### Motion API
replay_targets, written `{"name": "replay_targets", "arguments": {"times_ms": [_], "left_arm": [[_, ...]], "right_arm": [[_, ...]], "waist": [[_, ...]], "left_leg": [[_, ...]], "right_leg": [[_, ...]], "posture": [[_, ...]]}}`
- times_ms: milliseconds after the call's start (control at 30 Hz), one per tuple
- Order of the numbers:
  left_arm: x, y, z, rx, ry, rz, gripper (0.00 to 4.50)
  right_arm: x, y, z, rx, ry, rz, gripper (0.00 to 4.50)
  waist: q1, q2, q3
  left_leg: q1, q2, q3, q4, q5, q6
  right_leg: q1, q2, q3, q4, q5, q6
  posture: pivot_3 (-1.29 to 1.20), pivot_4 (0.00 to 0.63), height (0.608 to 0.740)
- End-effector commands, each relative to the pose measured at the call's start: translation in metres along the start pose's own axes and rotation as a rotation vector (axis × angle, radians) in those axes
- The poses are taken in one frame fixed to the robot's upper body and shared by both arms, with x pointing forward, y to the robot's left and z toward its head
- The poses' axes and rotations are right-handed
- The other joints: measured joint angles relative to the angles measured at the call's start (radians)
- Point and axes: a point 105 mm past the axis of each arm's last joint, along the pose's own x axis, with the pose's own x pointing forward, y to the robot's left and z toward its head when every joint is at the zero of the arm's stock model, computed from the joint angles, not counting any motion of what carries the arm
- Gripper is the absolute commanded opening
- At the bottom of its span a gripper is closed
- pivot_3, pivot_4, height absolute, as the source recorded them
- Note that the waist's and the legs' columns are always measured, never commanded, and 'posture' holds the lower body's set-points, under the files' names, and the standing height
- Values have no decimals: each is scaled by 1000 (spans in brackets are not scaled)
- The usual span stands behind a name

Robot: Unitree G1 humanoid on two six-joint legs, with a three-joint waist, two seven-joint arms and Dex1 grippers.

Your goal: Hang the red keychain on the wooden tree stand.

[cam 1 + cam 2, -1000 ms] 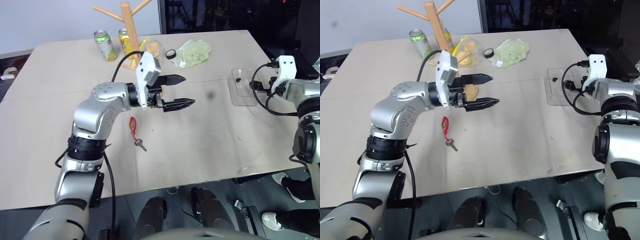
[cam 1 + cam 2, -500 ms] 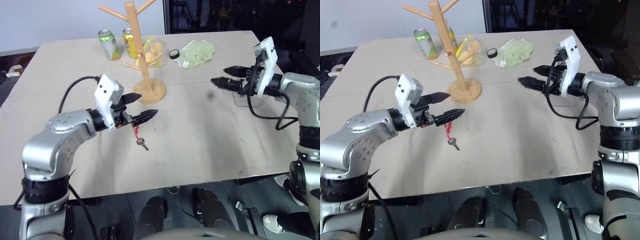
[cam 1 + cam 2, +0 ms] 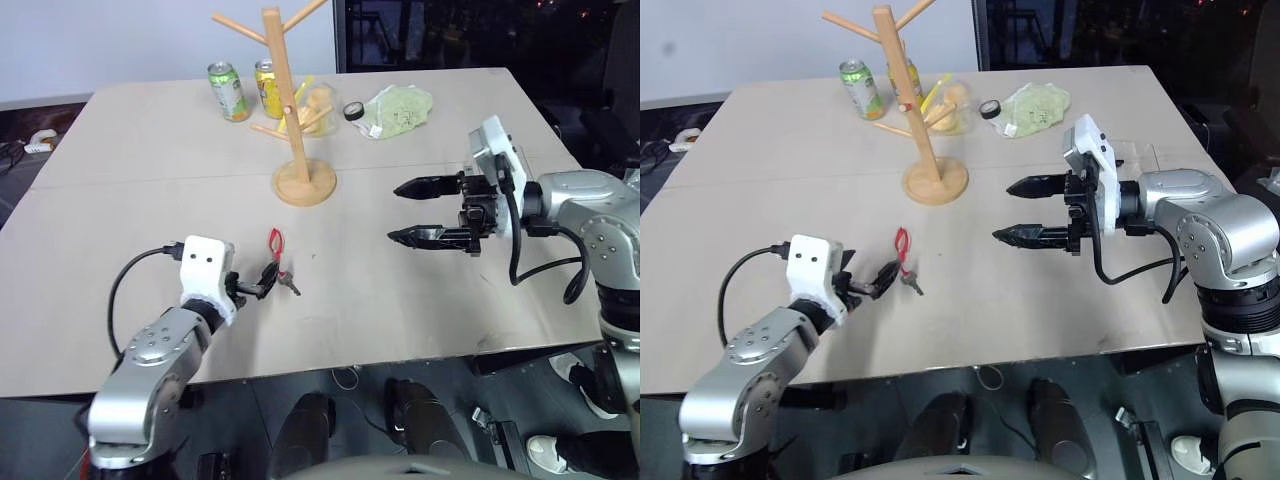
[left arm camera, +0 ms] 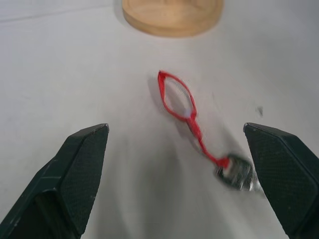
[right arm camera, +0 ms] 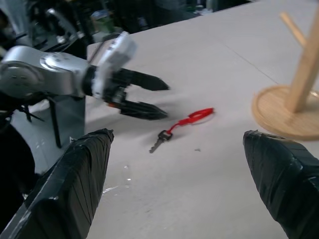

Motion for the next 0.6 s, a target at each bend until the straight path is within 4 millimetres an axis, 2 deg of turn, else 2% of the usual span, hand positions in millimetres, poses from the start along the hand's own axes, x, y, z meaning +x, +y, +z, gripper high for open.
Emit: {"name": "replay_targets", "arguments": {"times_ms": [33,167,367,600], "left_arm": [[9,-9,4,24,-36,2,4500],[16,-15,-2,7,-10,52,4500],[14,-17,-5,-70,36,139,4500],[22,-12,-7,-56,68,171,4500]], "right_arm": [[0,4,8,-64,6,23,4469],[-1,3,7,-65,15,22,4469],[-5,1,8,-70,24,-6,4469],[-7,-1,12,-65,20,-22,4469]], "waist": [[0,0,0],[0,0,0],[0,0,0],[0,0,0]], "left_leg": [[0,0,0,0,0,0],[-1,0,0,0,0,0],[-1,0,0,0,0,0],[-1,0,0,0,0,0]], "right_leg": [[0,0,0,0,0,0],[-1,-1,0,0,2,-2],[-1,-1,0,0,0,0],[-1,0,0,0,0,0]], "posture": [[0,150,740],[0,150,740],[0,150,740],[0,150,740]]}}
